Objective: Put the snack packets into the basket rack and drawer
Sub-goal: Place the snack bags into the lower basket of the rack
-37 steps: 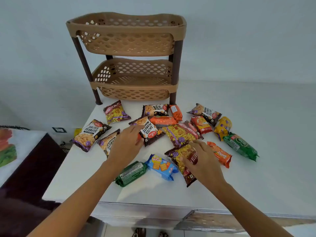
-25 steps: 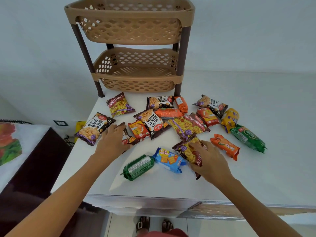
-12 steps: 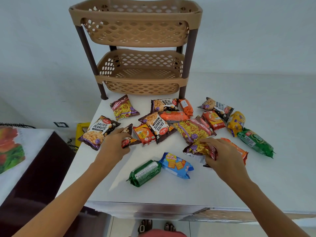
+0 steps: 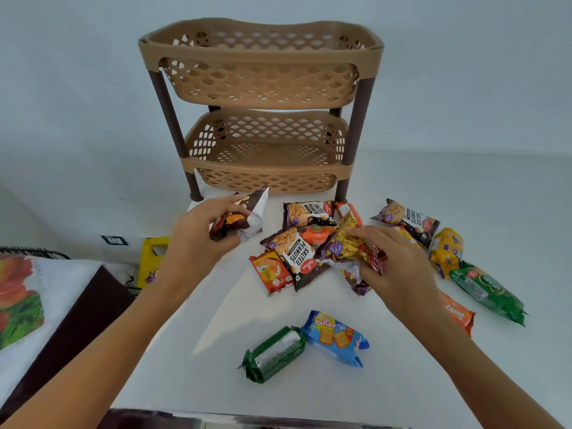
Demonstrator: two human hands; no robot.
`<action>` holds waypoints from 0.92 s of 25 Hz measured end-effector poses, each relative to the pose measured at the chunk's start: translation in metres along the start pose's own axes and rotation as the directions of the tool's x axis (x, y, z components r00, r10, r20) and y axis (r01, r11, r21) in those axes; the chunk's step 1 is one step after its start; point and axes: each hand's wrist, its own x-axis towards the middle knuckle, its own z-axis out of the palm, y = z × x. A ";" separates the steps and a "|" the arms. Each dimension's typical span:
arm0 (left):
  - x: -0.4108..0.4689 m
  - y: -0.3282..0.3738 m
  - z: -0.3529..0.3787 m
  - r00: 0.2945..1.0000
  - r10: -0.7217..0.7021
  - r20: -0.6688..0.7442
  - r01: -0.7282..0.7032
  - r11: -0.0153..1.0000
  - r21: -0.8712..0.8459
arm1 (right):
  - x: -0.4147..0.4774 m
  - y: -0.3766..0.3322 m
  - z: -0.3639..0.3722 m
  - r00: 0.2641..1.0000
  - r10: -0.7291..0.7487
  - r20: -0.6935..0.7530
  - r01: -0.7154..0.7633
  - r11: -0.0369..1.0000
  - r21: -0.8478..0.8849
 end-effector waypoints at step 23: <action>0.258 -0.156 0.045 0.813 0.182 0.553 -0.311 0.939 0.149 | 0.284 0.020 0.127 0.975 -0.218 0.038 0.220 0.947 -0.232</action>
